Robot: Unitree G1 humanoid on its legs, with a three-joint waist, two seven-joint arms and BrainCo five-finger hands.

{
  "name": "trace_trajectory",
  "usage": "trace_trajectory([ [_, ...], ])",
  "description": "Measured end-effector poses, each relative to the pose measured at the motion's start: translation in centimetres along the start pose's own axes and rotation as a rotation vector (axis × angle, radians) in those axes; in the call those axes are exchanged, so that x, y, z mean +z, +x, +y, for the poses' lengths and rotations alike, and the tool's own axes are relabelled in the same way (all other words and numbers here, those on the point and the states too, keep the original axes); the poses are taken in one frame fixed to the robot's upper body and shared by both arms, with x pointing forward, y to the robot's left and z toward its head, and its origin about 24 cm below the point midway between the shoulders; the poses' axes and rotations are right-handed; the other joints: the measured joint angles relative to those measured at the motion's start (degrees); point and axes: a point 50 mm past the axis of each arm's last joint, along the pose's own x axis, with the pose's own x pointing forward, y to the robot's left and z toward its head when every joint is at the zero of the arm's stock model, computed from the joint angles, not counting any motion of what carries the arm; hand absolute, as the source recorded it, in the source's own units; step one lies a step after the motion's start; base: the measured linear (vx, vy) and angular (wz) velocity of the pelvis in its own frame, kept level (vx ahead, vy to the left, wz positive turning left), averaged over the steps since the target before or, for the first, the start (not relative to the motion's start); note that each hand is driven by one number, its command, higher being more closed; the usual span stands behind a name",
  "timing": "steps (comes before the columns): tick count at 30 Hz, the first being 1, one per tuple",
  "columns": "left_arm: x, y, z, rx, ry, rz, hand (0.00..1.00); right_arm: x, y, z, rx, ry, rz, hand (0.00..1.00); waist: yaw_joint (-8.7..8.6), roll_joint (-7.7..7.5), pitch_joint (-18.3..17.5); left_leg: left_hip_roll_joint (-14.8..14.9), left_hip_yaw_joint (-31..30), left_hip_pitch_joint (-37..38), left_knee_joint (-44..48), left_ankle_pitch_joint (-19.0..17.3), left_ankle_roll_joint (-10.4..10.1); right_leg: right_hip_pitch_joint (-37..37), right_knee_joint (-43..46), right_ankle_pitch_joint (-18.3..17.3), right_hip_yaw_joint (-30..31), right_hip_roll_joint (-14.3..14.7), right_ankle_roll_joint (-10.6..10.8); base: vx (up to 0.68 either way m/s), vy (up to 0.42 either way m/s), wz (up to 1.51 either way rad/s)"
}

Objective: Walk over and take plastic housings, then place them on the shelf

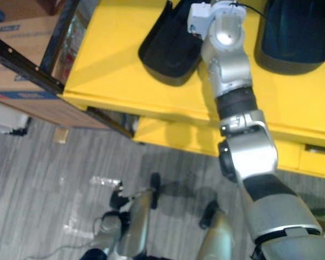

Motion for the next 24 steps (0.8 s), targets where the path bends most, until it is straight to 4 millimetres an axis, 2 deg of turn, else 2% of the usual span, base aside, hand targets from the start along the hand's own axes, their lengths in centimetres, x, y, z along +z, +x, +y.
trace_trajectory([
  [2, -0.1, 0.0, 0.0, 0.000, 0.005, 0.009, 0.00, 1.3, -1.0, 0.2, -0.007, -0.032, -0.097, 0.00, -0.42, -0.14, 0.09, 0.02, 0.69, 1.10, -0.43, 0.00, 0.00, 0.90, -0.31, 0.00, 0.17, -0.03, 0.01, 0.02, 0.009, -0.05],
  [4, -0.6, -0.1, 0.1, 0.002, 0.018, 0.031, 0.00, 1.1, -2.5, 0.7, -0.013, -0.071, -0.141, 0.00, -1.34, -0.23, 0.14, 0.01, 1.12, 3.18, -1.31, -0.02, 0.00, 2.64, -1.03, -0.01, 0.33, 0.00, 0.05, 0.02, 0.006, -0.11],
  [7, -1.2, -0.2, 0.4, 0.014, 0.035, 0.061, 0.00, -0.9, -5.0, 2.2, -0.014, -0.078, -0.102, 0.00, -2.79, -0.51, 0.31, 0.51, 2.08, 6.20, -1.73, -0.51, -0.38, 4.63, -1.69, 0.00, 1.42, 0.48, 0.16, 0.01, 0.000, -0.21],
  [10, -1.7, -0.5, 0.7, 0.020, 0.042, 0.074, 0.00, -3.6, -7.2, 3.0, -0.010, -0.065, 0.000, 0.00, -3.09, -0.58, 0.33, 1.49, 3.16, 8.52, -1.64, -1.22, -0.70, 6.42, -2.72, 0.18, 2.40, 1.54, 0.38, 0.02, -0.004, -0.30],
  [12, -2.0, -0.6, 0.8, 0.022, 0.046, 0.082, 0.00, -5.6, -9.1, 4.3, 0.013, -0.033, 0.095, 0.00, -3.16, -0.80, 0.42, 2.51, 3.99, 10.39, -1.61, -1.80, -1.08, 7.93, -3.62, 0.39, 3.08, 2.54, 0.43, 0.03, -0.020, -0.26],
  [15, -2.2, -0.6, 1.0, 0.025, 0.054, 0.088, 0.00, -7.5, -10.3, 5.9, 0.069, 0.003, 0.200, 0.00, -4.04, -1.07, 0.35, 2.91, 4.22, 11.47, -1.79, -2.00, -1.24, 8.93, -4.30, 0.66, 3.31, 3.09, 0.44, 0.02, -0.013, -0.12],
  [18, -2.6, -0.8, 1.4, 0.029, 0.065, 0.097, 0.00, -9.5, -11.6, 6.4, 0.089, 0.033, 0.306, 0.00, -4.21, -1.79, -0.01, 3.03, 4.53, 12.42, -2.52, -1.99, -1.26, 9.93, -5.37, 1.00, 3.33, 3.36, 0.46, 0.00, 0.002, -0.01],
  [21, -2.6, -0.8, 1.5, 0.032, 0.067, 0.093, 0.00, -10.9, -12.5, 6.3, 0.069, 0.044, 0.380, 0.00, -4.19, -2.27, -0.26, 2.93, 4.61, 12.39, -3.12, -1.97, -1.23, 10.00, -5.83, 1.19, 3.25, 3.30, 0.57, 0.00, 0.000, 0.00],
  [24, -2.5, -0.9, 1.6, 0.033, 0.068, 0.088, 0.00, -11.2, -12.5, 5.7, 0.027, 0.060, 0.404, 0.00, -4.13, -2.31, -0.28, 2.78, 4.60, 12.38, -3.31, -1.95, -1.23, 10.05, -5.89, 1.21, 3.11, 3.10, 0.60, 0.01, 0.007, 0.02],
])
